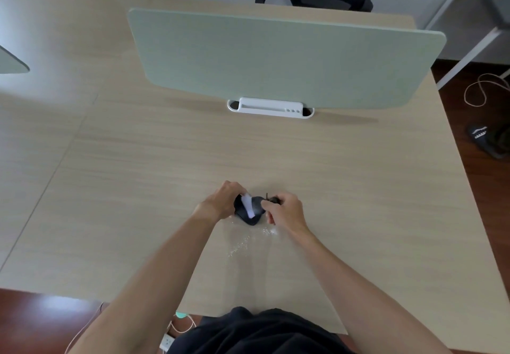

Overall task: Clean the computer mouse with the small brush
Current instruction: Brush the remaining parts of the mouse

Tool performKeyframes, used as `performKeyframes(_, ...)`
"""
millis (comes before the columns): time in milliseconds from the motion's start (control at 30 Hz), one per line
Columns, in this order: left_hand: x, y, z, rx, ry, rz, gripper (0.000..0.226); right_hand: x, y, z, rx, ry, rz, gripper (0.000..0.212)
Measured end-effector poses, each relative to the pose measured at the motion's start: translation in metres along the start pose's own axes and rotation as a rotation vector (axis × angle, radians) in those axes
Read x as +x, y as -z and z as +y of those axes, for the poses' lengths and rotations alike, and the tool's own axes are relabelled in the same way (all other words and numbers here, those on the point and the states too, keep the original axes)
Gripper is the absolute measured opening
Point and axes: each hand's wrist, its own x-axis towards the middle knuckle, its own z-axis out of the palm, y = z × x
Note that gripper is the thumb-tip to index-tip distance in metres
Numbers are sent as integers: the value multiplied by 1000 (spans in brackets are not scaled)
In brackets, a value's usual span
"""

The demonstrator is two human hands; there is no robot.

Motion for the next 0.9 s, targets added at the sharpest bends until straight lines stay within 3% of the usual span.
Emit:
performKeyframes(267, -4, 5, 5, -1, -33, -28, 58, 4, -7, -2, -242, 130, 118, 29)
performKeyframes(467, -8, 9, 4, 62, -32, -63, 53, 15, -4, -8, -134, 176, 21, 13)
performKeyframes(633, -12, 18, 11, -25, -92, -13, 80, 31, 23, 0, -413, 111, -110, 11)
performKeyframes(767, -12, 19, 13, 20, -91, -16, 91, 34, 19, -9, -325, 140, -29, 11)
performKeyframes(900, -15, 20, 16, 55, -78, 7, 90, 25, 0, -14, -323, 215, -163, 13)
